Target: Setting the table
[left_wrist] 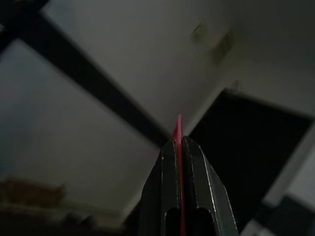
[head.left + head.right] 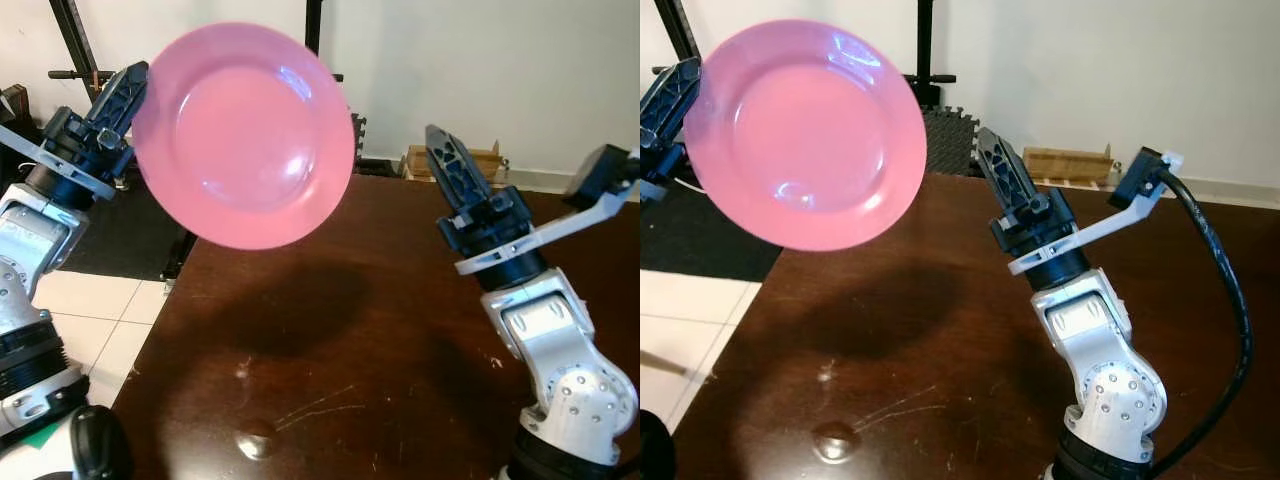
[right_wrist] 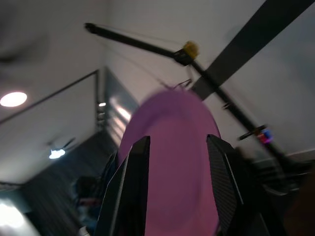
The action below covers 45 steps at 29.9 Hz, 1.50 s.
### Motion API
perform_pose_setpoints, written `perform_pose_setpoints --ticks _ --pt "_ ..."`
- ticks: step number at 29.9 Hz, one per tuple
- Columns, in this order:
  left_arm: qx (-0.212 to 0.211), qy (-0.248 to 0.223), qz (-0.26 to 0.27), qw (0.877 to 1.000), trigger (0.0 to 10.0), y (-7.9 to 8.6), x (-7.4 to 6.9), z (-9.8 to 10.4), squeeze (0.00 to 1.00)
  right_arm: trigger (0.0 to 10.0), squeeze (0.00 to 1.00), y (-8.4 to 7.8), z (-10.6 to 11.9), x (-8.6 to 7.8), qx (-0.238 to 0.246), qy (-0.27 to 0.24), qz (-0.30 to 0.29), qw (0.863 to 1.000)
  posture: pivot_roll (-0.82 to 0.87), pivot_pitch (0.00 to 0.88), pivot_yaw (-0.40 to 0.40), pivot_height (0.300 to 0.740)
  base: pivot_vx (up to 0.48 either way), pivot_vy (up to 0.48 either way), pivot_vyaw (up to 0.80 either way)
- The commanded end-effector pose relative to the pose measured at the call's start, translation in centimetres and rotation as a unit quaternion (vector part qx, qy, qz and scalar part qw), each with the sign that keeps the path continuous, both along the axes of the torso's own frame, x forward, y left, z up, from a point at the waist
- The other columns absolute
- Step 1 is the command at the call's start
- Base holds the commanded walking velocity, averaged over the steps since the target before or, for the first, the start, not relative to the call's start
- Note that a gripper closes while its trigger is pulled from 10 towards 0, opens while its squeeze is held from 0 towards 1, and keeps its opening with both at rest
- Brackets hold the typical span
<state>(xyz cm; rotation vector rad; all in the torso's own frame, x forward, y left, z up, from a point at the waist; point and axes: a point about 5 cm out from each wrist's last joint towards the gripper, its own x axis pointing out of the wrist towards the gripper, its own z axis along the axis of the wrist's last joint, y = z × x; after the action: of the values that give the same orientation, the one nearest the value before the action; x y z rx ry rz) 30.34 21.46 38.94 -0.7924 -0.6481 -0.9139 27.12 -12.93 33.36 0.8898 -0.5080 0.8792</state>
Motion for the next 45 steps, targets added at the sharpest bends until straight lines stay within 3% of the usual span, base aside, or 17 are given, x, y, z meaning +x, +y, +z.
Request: perform_pose_setpoints --ticks 1,12,21,27,28,29,30,38,44,45 --pt "-0.012 -0.04 -0.021 0.999 10.0 -0.6 -1.2 1.4 0.0 10.0 0.0 0.1 -0.2 -0.1 0.003 0.006 0.024 1.0 0.0 0.071 0.006 0.74 0.0 0.0 0.0" --pt "-0.025 -0.05 -0.054 0.997 10.0 -1.7 -1.4 2.3 0.0 10.0 0.0 0.0 -1.0 0.0 -0.006 0.021 0.02 1.0 -0.01 0.074 0.021 0.74 0.0 0.0 0.0" --pt "-0.033 -0.027 -0.086 0.995 10.0 -3.2 -1.0 1.6 0.0 10.0 0.0 0.3 -0.6 -0.1 -0.005 0.014 0.041 0.999 -0.01 0.068 0.026 0.74 0.0 0.0 0.0" --pt "-0.022 -0.003 -0.106 0.994 10.0 -5.1 -0.6 0.4 0.0 10.0 0.0 0.9 -0.5 0.0 -0.012 0.01 0.051 0.999 -0.01 0.064 0.023 0.74 0.0 0.0 0.0" --pt "-0.021 0.0 -0.106 0.994 10.0 -5.2 -0.6 0.3 0.0 4.7 0.0 0.9 -0.6 -0.1 -0.013 0.01 0.052 0.999 -0.01 0.062 0.023 0.74 0.0 0.0 0.0" --pt "-0.02 0.002 -0.106 0.994 10.0 -5.3 -0.6 0.3 0.0 4.7 0.0 0.9 -0.6 -0.1 -0.014 0.01 0.052 0.998 -0.01 0.062 0.023 0.74 0.0 0.0 0.0" --pt "-0.014 0.006 -0.106 0.994 10.0 -5.3 -0.6 0.1 0.0 0.0 0.0 0.9 -0.6 -0.1 -0.013 0.009 0.052 0.999 -0.01 0.061 0.023 0.74 0.0 0.0 0.0" --pt "-0.005 0.018 -0.094 0.995 10.0 -5.6 -0.4 -0.4 0.0 0.0 0.0 0.8 -0.6 -0.3 -0.011 0.004 0.051 0.999 -0.01 0.061 0.024 0.74 0.0 0.0 0.0" --pt "0.01 0.049 -0.054 0.997 10.0 -5.5 0.3 -1.1 0.0 0.0 0.0 0.7 -0.7 -0.3 -0.013 0.005 0.045 0.999 -0.01 0.065 0.025 0.74 0.0 0.0 0.0" --pt "0.012 0.059 -0.047 0.997 10.0 -5.5 0.5 -1.3 1.0 0.0 0.0 0.6 -0.8 -0.3 -0.013 0.007 0.042 0.999 -0.01 0.068 0.025 0.74 0.0 0.0 0.0"
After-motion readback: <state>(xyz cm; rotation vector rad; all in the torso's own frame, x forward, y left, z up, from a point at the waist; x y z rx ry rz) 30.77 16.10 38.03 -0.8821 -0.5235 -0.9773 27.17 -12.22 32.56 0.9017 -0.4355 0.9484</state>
